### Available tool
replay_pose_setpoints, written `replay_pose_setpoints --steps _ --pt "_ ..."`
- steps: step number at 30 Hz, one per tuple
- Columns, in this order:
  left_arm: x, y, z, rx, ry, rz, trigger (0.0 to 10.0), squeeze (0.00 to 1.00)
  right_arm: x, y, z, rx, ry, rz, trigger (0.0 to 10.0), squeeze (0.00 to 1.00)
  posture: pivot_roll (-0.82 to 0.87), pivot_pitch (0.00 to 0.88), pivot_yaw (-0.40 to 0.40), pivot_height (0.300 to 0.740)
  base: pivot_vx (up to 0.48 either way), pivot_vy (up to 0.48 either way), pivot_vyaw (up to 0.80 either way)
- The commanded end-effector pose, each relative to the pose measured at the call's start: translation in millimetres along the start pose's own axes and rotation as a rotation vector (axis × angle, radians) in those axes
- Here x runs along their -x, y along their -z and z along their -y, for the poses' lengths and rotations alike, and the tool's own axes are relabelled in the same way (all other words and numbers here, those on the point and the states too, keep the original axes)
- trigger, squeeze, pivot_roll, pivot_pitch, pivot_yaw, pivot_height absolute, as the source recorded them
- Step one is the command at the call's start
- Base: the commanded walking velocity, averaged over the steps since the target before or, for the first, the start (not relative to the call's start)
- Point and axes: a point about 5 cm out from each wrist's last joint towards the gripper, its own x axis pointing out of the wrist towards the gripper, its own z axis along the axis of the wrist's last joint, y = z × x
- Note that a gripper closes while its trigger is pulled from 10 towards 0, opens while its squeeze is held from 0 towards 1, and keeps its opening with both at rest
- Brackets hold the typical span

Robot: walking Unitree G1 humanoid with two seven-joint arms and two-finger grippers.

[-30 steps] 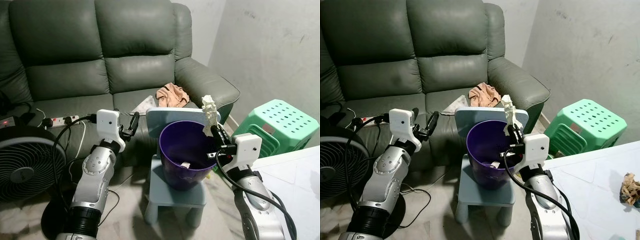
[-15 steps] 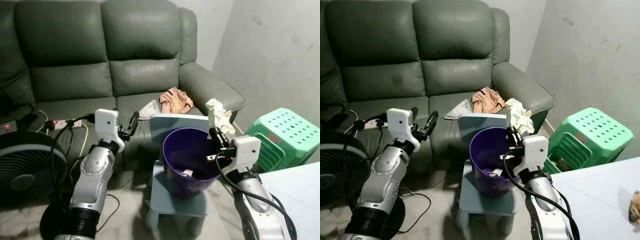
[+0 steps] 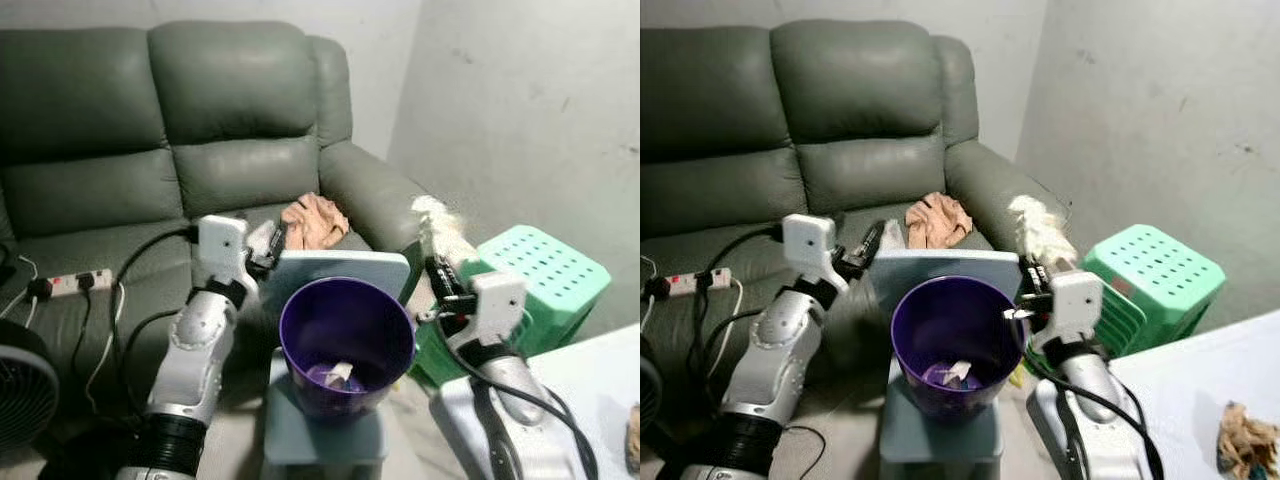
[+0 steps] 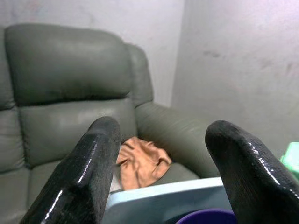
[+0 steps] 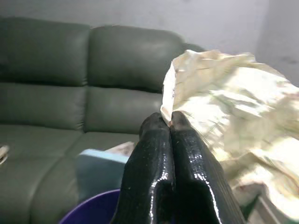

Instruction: Picking trash to rubbish bin

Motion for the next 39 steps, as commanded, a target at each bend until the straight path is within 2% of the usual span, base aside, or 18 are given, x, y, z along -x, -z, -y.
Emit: replay_pose_setpoints --steps 1,9,16,21,27,30,31,34,35,39 --pt "-2.2 -4.0 3.2 -0.005 0.003 0.019 10.0 0.00 -1.5 -1.4 4.0 0.025 -0.024 -0.005 10.0 0.00 -0.01 0.000 -0.060 0.740 0.000 0.000 0.00" --pt "-1.2 1.0 6.4 -0.019 0.019 0.000 10.0 0.00 -16.6 -2.5 8.1 0.094 -0.172 -0.034 10.0 0.00 0.00 0.000 -0.071 0.740 0.000 0.000 0.00" --pt "5.5 -6.8 14.8 -0.016 0.120 0.049 10.0 0.00 -28.1 0.5 18.4 0.132 -0.244 -0.069 10.0 0.00 0.04 0.000 -0.115 0.740 0.000 0.000 0.00" --pt "20.1 -9.2 26.2 -0.011 0.157 0.061 10.0 0.00 -34.9 6.6 18.7 0.164 -0.345 -0.119 10.0 0.00 0.06 0.009 -0.165 0.740 0.000 0.000 0.00" --pt "49.3 -1.5 45.5 0.035 0.166 0.027 10.0 0.00 -48.2 11.0 16.1 0.205 -0.459 -0.165 10.0 0.00 0.08 0.106 -0.216 0.740 0.000 0.000 0.00" --pt "57.7 1.4 51.1 0.029 0.168 0.009 10.0 0.00 -53.1 12.3 15.4 0.216 -0.484 -0.176 10.0 0.00 0.08 0.134 -0.228 0.740 0.000 0.000 0.00" --pt "65.7 2.6 56.5 0.021 0.158 -0.009 10.0 0.00 -58.7 11.8 14.7 0.224 -0.514 -0.181 10.0 0.00 0.08 0.170 -0.244 0.740 0.000 0.000 0.00" --pt "72.0 2.8 61.2 0.036 0.141 -0.022 10.0 0.00 -64.3 11.6 13.1 0.230 -0.538 -0.188 10.0 0.00 0.09 0.197 -0.255 0.740 0.000 0.000 0.00" --pt "78.6 3.4 67.0 0.050 0.131 -0.040 10.0 0.00 -70.2 12.0 10.0 0.239 -0.564 -0.197 10.0 0.00 0.09 0.229 -0.266 0.740 0.000 0.000 0.00" --pt "87.3 4.7 75.4 0.062 0.128 -0.063 10.0 0.00 -77.6 13.2 5.5 0.247 -0.585 -0.211 10.0 0.00 0.09 0.244 -0.272 0.740 0.000 0.000 0.00"
